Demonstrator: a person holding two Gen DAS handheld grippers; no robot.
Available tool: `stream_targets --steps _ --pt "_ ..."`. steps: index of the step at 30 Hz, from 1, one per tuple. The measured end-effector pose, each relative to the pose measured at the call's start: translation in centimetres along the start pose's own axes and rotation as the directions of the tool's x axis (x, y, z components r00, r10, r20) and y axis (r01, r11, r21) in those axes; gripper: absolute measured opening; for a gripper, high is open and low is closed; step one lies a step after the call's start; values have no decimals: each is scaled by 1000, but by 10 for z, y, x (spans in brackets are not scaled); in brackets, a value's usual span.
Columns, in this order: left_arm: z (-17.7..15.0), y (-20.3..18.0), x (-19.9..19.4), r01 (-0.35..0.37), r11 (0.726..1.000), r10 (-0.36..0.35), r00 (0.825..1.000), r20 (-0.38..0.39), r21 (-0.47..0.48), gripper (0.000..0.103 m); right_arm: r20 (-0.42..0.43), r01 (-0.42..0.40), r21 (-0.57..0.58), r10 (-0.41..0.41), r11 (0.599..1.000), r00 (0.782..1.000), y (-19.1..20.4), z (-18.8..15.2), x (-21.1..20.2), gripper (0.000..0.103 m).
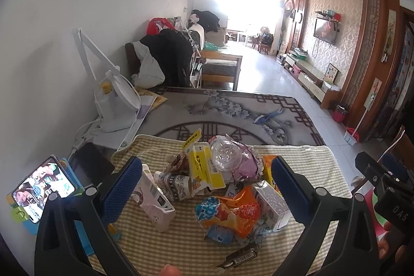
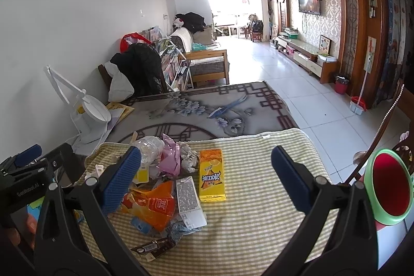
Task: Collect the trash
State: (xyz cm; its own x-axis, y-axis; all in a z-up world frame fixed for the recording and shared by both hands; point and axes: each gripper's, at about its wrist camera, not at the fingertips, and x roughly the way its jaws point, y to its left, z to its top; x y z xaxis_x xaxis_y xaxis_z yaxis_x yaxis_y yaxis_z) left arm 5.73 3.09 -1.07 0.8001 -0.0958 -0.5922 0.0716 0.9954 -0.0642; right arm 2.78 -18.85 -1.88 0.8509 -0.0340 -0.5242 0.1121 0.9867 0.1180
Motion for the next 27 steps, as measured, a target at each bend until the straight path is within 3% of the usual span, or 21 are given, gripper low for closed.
stream_targets --steps 27 --pt "-8 -5 -7 -1 1000 1 1000 -14 0 95 -13 2 -3 -2 1000 1000 -2 -7 -5 99"
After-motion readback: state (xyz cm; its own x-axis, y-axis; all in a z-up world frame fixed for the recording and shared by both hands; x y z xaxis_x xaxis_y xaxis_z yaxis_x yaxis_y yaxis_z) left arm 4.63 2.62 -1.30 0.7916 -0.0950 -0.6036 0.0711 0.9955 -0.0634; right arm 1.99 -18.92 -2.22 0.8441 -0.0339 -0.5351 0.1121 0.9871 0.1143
